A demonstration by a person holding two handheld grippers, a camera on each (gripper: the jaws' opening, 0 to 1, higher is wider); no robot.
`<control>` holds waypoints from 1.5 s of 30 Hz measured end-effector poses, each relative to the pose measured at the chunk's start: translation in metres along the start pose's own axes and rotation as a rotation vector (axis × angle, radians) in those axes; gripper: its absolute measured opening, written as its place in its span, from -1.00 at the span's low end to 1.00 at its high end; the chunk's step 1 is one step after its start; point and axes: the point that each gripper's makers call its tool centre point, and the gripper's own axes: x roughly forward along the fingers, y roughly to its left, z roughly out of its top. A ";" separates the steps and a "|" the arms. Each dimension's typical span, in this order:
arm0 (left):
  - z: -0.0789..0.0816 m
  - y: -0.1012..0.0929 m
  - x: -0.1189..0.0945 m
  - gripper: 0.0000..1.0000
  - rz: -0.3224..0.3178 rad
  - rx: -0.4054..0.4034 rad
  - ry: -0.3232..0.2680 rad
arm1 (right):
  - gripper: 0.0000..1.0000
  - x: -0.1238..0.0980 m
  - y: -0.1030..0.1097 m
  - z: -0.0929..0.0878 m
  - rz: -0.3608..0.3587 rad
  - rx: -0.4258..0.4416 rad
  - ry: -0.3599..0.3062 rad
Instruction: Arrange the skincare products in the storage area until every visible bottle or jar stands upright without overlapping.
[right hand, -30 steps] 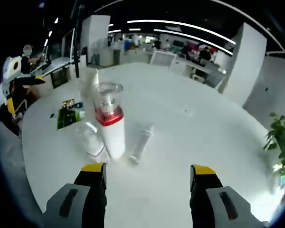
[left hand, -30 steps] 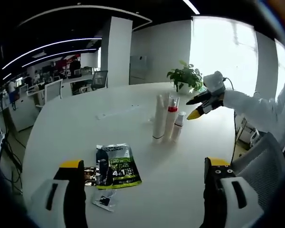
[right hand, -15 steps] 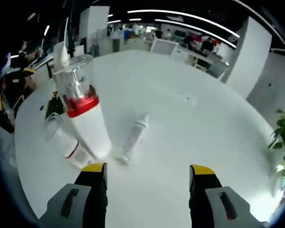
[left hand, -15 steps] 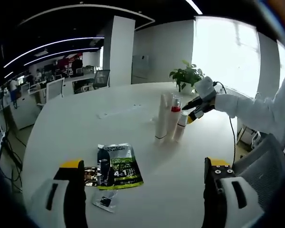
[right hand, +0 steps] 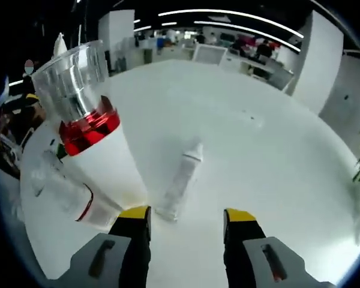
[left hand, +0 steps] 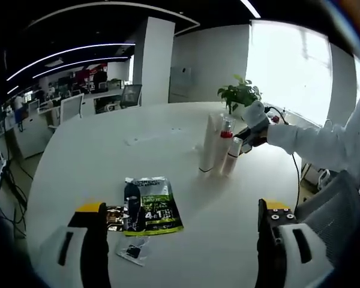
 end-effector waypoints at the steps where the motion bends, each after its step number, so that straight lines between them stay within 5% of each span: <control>1: 0.000 0.000 0.000 0.99 -0.001 -0.001 0.001 | -0.29 0.002 0.000 0.000 -0.001 -0.004 -0.004; 8: -0.005 0.000 0.003 0.99 -0.002 -0.015 0.009 | -0.60 0.009 0.000 0.000 0.007 0.034 -0.010; 23: -0.009 0.000 0.003 0.98 -0.007 -0.024 0.018 | -0.66 0.031 0.000 0.003 0.046 0.087 0.004; 37: -0.008 -0.001 -0.001 0.99 -0.012 -0.028 0.016 | -0.72 0.035 0.001 0.006 0.043 0.031 -0.007; 45: -0.006 -0.004 -0.001 0.99 -0.017 -0.028 0.009 | -0.75 0.032 -0.006 0.001 0.032 0.113 -0.016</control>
